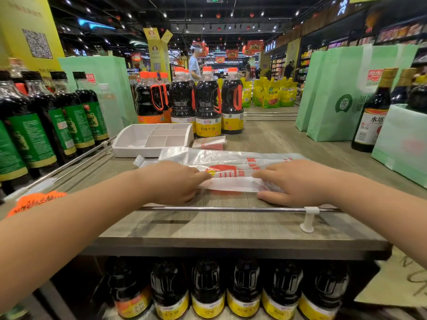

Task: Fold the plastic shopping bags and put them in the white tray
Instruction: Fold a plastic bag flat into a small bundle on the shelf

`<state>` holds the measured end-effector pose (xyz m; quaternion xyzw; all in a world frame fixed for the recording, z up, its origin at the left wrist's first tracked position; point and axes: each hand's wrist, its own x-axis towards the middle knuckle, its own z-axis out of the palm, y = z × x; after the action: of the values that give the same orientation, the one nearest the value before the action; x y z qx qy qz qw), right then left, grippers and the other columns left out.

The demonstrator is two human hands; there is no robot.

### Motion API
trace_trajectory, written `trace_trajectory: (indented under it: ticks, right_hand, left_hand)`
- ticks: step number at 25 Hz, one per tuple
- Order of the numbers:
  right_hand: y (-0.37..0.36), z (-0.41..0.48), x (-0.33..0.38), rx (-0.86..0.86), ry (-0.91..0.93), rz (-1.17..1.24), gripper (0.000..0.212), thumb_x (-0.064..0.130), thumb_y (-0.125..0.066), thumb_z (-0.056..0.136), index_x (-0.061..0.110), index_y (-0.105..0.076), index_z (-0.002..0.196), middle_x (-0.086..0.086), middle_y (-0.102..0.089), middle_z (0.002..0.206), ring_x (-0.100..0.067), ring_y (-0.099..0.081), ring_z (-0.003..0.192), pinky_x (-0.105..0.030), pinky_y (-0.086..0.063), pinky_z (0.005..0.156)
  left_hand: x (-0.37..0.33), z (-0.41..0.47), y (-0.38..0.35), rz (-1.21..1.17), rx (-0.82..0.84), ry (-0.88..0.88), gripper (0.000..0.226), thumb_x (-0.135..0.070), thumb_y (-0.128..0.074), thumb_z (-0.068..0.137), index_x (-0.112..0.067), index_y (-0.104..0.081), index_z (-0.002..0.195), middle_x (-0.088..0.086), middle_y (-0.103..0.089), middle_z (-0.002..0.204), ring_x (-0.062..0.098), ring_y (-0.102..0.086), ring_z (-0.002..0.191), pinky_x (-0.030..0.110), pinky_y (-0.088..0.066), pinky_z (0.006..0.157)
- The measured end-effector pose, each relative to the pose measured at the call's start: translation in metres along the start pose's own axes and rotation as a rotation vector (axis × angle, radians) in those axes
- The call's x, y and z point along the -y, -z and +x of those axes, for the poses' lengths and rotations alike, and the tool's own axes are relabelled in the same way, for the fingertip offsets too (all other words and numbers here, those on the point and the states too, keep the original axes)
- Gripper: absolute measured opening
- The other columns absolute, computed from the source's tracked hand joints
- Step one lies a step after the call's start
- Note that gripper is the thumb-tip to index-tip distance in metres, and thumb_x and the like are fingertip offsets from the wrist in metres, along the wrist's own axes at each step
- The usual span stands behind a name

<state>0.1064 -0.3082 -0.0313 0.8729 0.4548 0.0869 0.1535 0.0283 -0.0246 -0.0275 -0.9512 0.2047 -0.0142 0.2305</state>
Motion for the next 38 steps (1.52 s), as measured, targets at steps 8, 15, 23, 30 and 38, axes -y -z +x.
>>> trace_trajectory:
  ticks: [8,15,23,30,38]
  right_hand:
    - [0.01,-0.019,-0.007,-0.009,0.031,0.11,0.026,0.051,-0.036,0.097,0.035,-0.054,0.108,0.014,-0.061,0.091,-0.01,-0.058,0.08,-0.038,-0.052,0.074]
    - [0.031,-0.011,-0.024,0.042,-0.163,0.387,0.047,0.076,-0.043,0.081,0.046,-0.051,0.117,0.017,-0.069,0.071,0.002,-0.064,0.069,-0.032,-0.055,0.071]
    - [0.003,-0.001,-0.021,0.098,-0.219,0.102,0.069,0.076,-0.031,0.09,0.045,-0.022,0.152,0.012,-0.046,0.146,-0.015,-0.053,0.123,-0.032,-0.047,0.091]
    - [0.006,0.017,0.004,0.099,-0.082,0.224,0.059,0.061,-0.025,0.1,0.041,-0.021,0.156,0.017,-0.021,0.162,-0.008,-0.024,0.147,-0.034,-0.024,0.12]
    - [-0.012,0.007,-0.003,0.367,-0.157,0.41,0.071,0.065,-0.022,0.098,0.036,0.003,0.158,0.019,0.014,0.164,0.0,0.01,0.15,-0.034,0.006,0.123]
  left_hand:
    - [0.02,-0.027,0.002,-0.581,-0.051,-0.042,0.022,-0.039,-0.044,0.104,-0.038,-0.061,0.117,-0.022,-0.065,0.103,-0.003,-0.059,0.094,0.019,-0.045,0.085]
    - [0.045,-0.019,0.006,-0.608,-0.08,0.127,0.037,-0.054,-0.055,0.091,-0.03,-0.062,0.119,-0.016,-0.072,0.09,-0.001,-0.062,0.083,0.02,-0.043,0.073]
    - [0.034,0.0,-0.022,-0.465,-0.002,0.205,0.054,-0.057,-0.046,0.097,-0.037,-0.04,0.147,-0.009,-0.045,0.147,0.012,-0.051,0.123,0.031,-0.042,0.104]
    - [0.007,0.012,-0.014,-0.557,0.106,-0.035,0.058,-0.062,-0.029,0.098,-0.048,-0.018,0.154,-0.02,-0.008,0.164,0.001,-0.007,0.15,0.027,-0.006,0.121]
    - [0.017,0.004,-0.027,-0.543,0.252,-0.041,0.063,-0.063,-0.02,0.099,-0.05,0.008,0.153,-0.019,0.018,0.162,-0.001,0.017,0.147,0.026,0.009,0.118]
